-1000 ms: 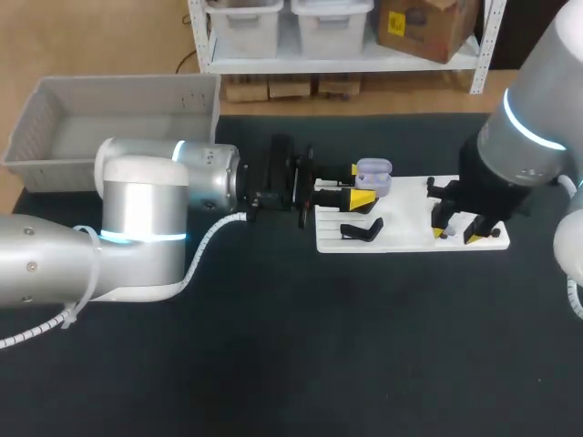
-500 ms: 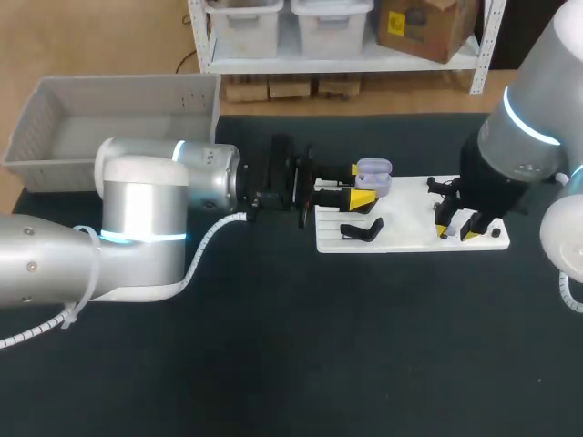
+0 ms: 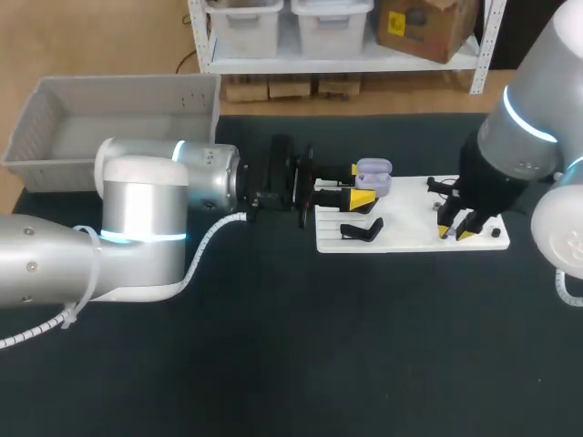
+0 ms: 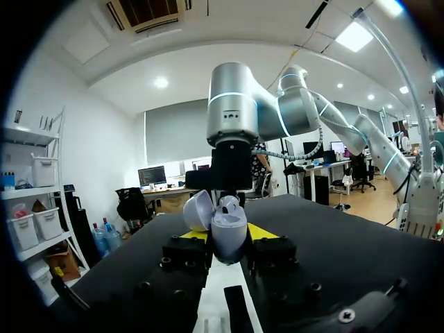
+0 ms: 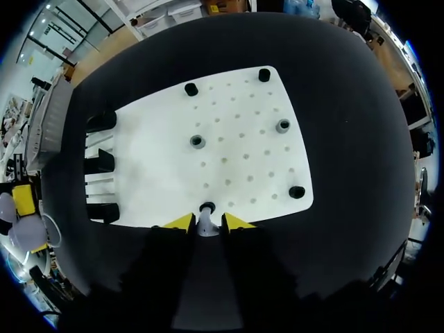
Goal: Pick up each earbud case from the left stands, insert the matching earbuds, close the lid, and place the case in the box.
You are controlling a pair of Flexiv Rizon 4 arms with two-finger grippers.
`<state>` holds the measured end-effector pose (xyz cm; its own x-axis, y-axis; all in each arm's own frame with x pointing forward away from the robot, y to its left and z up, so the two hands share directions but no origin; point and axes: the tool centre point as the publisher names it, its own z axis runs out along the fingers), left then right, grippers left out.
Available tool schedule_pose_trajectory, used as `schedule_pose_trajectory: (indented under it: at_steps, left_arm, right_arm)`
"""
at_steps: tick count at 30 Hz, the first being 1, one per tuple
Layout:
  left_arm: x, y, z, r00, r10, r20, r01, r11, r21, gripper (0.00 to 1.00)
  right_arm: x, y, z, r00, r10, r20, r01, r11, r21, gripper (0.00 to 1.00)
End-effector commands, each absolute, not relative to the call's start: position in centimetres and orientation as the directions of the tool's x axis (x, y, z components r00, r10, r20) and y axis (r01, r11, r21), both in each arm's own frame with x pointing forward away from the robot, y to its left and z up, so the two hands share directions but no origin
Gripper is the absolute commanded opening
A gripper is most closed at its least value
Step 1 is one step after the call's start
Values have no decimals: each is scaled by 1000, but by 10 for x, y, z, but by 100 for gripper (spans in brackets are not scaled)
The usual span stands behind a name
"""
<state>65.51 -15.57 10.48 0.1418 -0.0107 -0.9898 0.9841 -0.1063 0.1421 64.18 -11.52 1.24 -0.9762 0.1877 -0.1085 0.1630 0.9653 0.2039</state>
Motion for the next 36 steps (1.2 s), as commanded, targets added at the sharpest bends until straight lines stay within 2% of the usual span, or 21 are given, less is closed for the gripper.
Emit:
schedule_pose_trajectory:
  at_steps: [1,2,3,13,21,25,29,36]
  left_arm:
    - [655,-156,105,142,-9,-990,984,-107,142,0]
    - [655,-156,105,142,-9,-990,984,-107,142,0]
    - [655,-156,105,142,-9,-990,984,-107,142,0]
    - [655,-156,105,142,-9,-990,984,-107,142,0]
    - [655,-156,105,142,-9,-990,984,-107,142,0]
    - [655,-156,105,142,-9,-990,984,-107,142,0]
    - [655,-156,105,142,-9,-990,984,-107,142,0]
    - [655,-156,105,142,-9,-990,984,-107,142,0]
  right_arm:
    - [644,-115,11,-977,187,-103,163,965,203,15]
    - [644,-115,11,-977,187,-102,164,966,202,4]
    - [644,-115,11,-977,187,-101,164,966,201,0]
    - [632,-120,33,-974,197,-113,171,964,205,0]
    - [619,-125,87,-970,198,-141,166,963,211,0]
    - [617,-125,125,-982,162,-95,136,962,238,0]
    - [614,-116,160,-993,93,-67,75,968,239,0]
    - [605,-84,200,-992,8,-126,-17,980,196,0]
